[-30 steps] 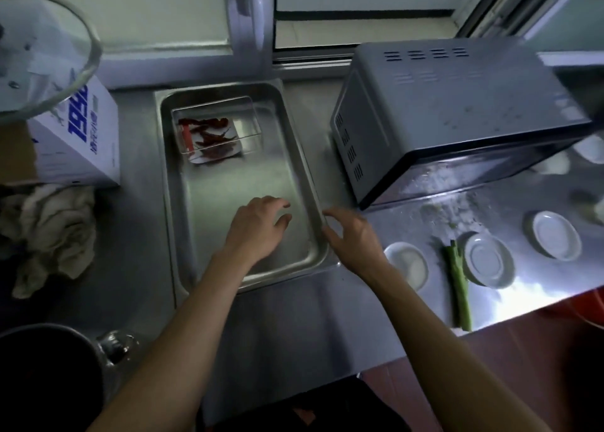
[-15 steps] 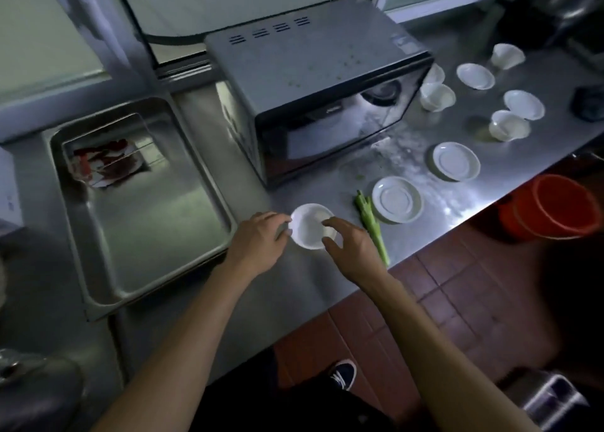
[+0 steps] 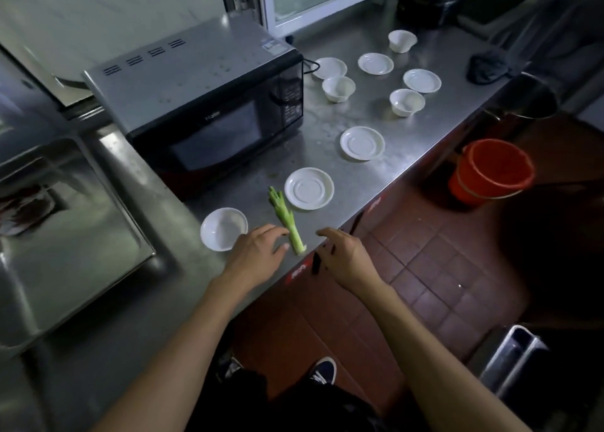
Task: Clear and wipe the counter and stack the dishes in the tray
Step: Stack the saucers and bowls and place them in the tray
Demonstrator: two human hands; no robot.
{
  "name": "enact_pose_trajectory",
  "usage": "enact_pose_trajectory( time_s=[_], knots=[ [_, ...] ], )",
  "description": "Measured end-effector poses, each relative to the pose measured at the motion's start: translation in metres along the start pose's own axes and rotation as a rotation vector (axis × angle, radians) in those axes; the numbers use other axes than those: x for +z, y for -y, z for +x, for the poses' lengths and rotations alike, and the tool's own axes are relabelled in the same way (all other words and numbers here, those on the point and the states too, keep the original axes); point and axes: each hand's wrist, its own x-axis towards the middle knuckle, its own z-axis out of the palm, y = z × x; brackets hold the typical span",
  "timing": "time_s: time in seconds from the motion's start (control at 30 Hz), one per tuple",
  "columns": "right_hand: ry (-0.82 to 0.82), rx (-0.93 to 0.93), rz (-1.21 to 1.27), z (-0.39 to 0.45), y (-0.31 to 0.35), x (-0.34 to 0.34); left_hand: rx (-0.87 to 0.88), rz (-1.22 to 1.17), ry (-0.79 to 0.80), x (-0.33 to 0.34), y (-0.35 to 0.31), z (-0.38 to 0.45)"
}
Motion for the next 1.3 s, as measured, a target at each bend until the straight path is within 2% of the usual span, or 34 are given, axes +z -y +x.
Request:
enact_pose_trajectory(
  time_s=[0.27, 0.6, 0.77, 0.9, 1.07, 1.3],
  knots=[
    [-0.008, -0.02, -0.005, -0.008, -0.01, 0.001, -0.042, 0.09, 0.048, 0.012, 0.008, -0.001],
    [0.142, -0.05, 0.016, 0.033, 0.005, 0.044, -0.165, 0.159, 0.005, 0.015, 0.07, 0.006],
    [0.191, -0.059, -0.003, 0.06, 0.008, 0.06, -0.301, 0.176, 0.069, 0.021, 0.108, 0.024],
    [0.256, -0.098, -0.049, 0.082, 0.015, 0.072, -0.346, 0.151, 0.126, 0.024, 0.129, 0.041],
    [0.271, -0.133, -0.071, 0.109, 0.023, 0.082, -0.331, 0.142, 0.163, 0.023, 0.138, 0.059],
    [0.256, -0.047, -0.052, 0.134, 0.019, 0.068, -0.264, 0.101, 0.041, 0.015, 0.132, 0.079]
  ],
)
